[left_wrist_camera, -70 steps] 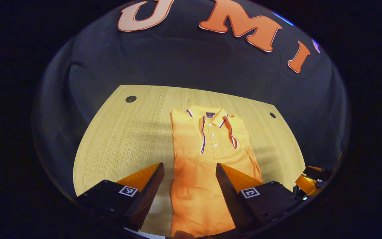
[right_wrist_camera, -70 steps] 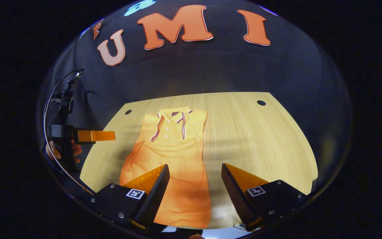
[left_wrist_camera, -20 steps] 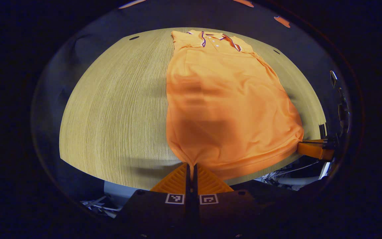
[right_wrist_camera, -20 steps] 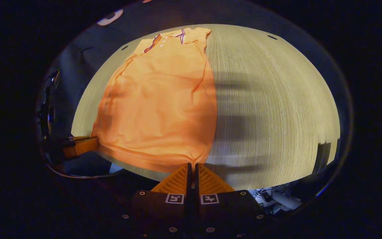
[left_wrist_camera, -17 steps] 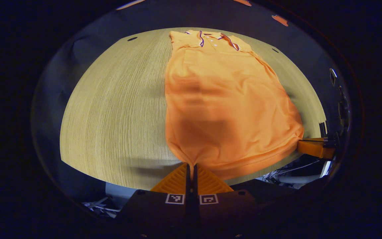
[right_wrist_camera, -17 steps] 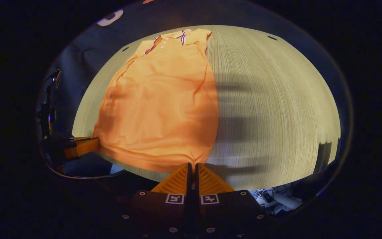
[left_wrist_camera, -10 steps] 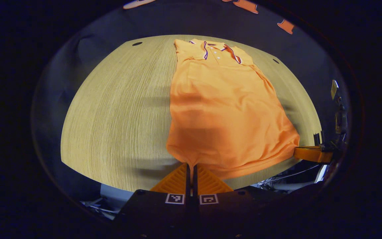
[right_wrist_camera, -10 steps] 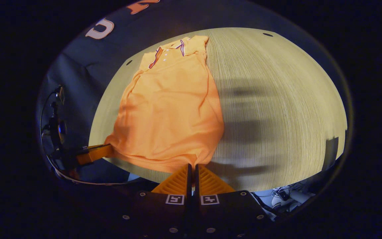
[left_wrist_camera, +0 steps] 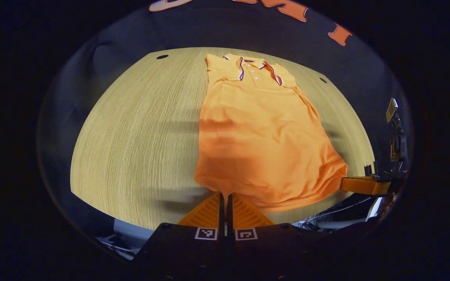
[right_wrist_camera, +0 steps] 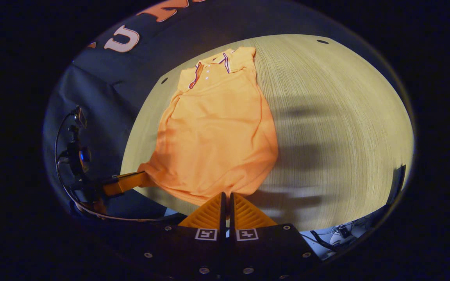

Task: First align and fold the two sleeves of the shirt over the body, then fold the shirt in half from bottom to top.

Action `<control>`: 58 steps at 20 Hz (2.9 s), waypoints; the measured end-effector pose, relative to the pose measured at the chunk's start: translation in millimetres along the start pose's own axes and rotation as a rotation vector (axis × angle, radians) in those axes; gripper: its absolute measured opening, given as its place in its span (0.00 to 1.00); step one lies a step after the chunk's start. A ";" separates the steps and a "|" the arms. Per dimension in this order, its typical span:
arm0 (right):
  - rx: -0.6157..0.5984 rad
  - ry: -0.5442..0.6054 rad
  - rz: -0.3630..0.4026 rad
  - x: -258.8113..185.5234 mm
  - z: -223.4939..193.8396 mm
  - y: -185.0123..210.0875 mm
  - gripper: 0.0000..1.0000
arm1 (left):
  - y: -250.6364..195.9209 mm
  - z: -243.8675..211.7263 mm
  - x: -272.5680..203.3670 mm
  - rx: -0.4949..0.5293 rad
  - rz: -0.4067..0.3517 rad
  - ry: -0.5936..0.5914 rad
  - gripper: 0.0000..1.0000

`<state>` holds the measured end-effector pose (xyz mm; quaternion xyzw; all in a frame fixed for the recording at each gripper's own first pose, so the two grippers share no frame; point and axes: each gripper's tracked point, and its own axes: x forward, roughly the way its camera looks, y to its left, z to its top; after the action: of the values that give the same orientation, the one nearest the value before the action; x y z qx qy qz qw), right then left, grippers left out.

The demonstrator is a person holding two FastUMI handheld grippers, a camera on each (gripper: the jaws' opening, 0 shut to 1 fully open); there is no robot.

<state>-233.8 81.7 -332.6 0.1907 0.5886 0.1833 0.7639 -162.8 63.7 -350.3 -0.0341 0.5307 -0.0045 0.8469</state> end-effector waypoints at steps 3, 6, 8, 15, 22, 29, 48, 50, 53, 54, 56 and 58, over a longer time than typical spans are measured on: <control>0.053 -0.019 0.061 -1.6 8.8 9.3 0.04 | -6.1 9.1 0.8 -0.008 -0.020 -0.013 0.02; 0.138 -0.046 0.126 -6.8 22.5 15.1 0.04 | -12.8 24.3 -2.0 -0.032 -0.045 -0.036 0.02; 0.186 -0.073 0.172 -12.7 37.1 18.1 0.04 | -16.1 36.7 -0.1 -0.055 -0.061 -0.047 0.02; 0.281 -0.154 0.294 -16.7 90.5 24.0 0.04 | -31.0 81.0 1.9 -0.094 -0.098 -0.109 0.02; 0.273 -0.182 0.317 -23.5 119.0 21.5 0.04 | -32.6 117.1 -0.9 -0.140 -0.109 -0.160 0.02; 0.254 -0.226 0.327 -26.3 164.8 29.8 0.04 | -35.7 168.5 -9.1 -0.122 -0.131 -0.214 0.02; 0.185 -0.328 0.212 2.4 314.9 37.8 0.03 | -28.1 328.9 39.4 -0.027 -0.182 -0.277 0.02; 0.184 -0.324 0.197 12.2 331.4 34.1 0.04 | -22.5 348.2 53.7 -0.023 -0.176 -0.273 0.02; 0.183 -0.315 0.168 27.1 352.6 27.1 0.04 | -17.9 369.8 71.7 0.001 -0.169 -0.265 0.02; 0.179 -0.311 0.161 32.8 360.7 28.1 0.04 | -15.1 377.5 76.1 0.009 -0.166 -0.268 0.02; 0.177 -0.309 0.147 43.2 377.4 25.8 0.04 | -8.5 394.1 89.8 0.025 -0.151 -0.264 0.02; 0.181 -0.303 0.131 55.2 392.5 22.7 0.04 | -1.8 406.0 105.0 0.042 -0.131 -0.262 0.02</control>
<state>158.7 99.4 -274.9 0.3219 0.4671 0.1483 0.8101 248.1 78.9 -268.2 -0.0510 0.4122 -0.0665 0.9072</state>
